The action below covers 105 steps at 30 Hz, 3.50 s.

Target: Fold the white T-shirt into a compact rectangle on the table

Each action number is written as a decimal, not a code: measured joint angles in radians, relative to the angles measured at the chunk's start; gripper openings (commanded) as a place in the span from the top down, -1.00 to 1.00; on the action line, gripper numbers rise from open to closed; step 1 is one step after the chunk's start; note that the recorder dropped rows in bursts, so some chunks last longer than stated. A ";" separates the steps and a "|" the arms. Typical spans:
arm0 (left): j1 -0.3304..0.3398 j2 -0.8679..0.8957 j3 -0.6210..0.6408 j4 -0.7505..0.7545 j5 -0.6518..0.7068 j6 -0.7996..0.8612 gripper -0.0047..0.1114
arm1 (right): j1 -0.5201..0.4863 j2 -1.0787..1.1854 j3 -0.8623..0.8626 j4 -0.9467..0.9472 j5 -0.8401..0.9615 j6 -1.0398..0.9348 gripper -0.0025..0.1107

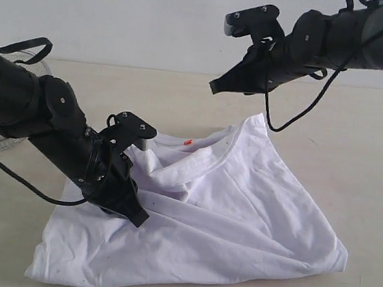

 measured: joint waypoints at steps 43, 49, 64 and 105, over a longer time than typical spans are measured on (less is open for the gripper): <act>0.087 -0.029 0.006 0.219 -0.015 -0.227 0.84 | 0.011 -0.114 0.532 0.097 -0.026 0.192 0.96; 0.087 -0.037 0.011 0.403 -0.015 -0.443 0.84 | 0.007 -0.118 0.541 0.080 -0.039 0.229 0.96; 0.086 -0.137 0.030 0.601 -0.016 -0.635 0.84 | -0.027 -0.140 0.551 0.017 -0.052 0.223 0.96; 0.091 0.075 -0.158 -0.131 0.063 0.174 0.84 | 0.224 -0.027 0.275 -0.001 0.047 0.082 0.96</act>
